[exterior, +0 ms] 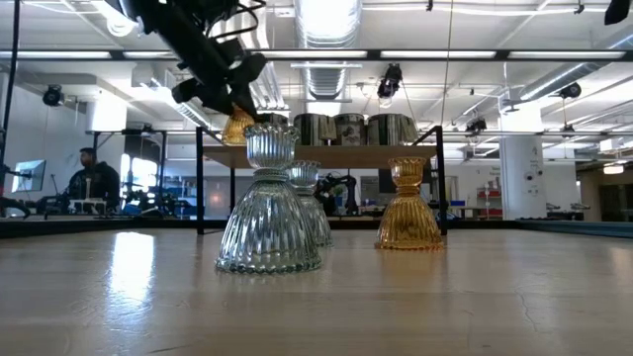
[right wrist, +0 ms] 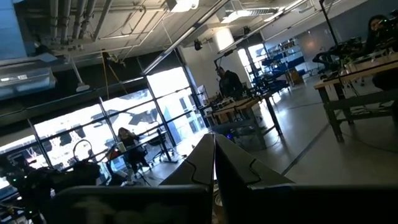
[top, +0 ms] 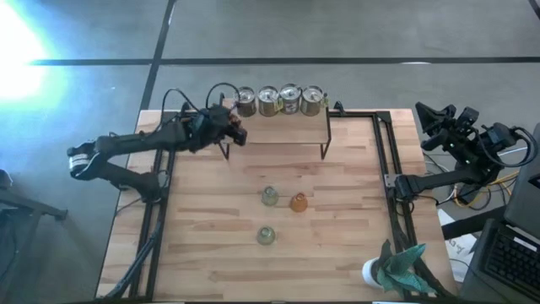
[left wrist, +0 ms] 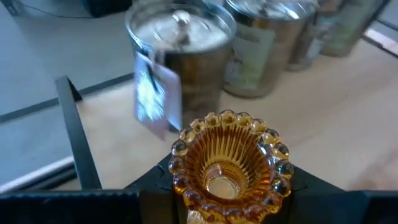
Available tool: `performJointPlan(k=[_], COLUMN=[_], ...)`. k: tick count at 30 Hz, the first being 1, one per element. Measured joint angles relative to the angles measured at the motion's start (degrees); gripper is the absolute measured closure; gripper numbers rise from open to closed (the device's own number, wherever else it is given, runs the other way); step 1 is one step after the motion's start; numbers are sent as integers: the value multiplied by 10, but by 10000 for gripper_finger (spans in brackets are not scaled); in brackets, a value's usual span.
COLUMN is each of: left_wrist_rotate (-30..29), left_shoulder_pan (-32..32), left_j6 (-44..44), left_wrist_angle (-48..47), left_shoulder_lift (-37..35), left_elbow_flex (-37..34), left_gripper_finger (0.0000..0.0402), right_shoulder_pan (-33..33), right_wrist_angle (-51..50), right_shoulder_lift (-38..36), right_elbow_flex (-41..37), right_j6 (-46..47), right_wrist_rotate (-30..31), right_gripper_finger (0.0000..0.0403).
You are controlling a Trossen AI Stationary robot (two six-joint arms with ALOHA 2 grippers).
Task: Pick & Place candle stick holders
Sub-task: Put the orange glass candle holder on the shelf
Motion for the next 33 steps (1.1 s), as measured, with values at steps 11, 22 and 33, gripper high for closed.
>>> performJointPlan(k=[11,22,33], left_wrist_rotate=[43,50,88], left_shoulder_pan=[58,57,55], left_j6=[32,39,31], left_wrist_angle=[46,46,27], left_shoulder_lift=[40,44,31], left_elbow_flex=[0,0,0], left_gripper_finger=[271,269,256], right_shoulder_pan=[0,0,0], right_wrist_angle=[0,-2,-2], right_shoulder_lift=[0,0,0], right_elbow_flex=[0,0,0], right_j6=[0,-2,-2], right_wrist_rotate=[0,0,0], right_gripper_finger=[394,394,394])
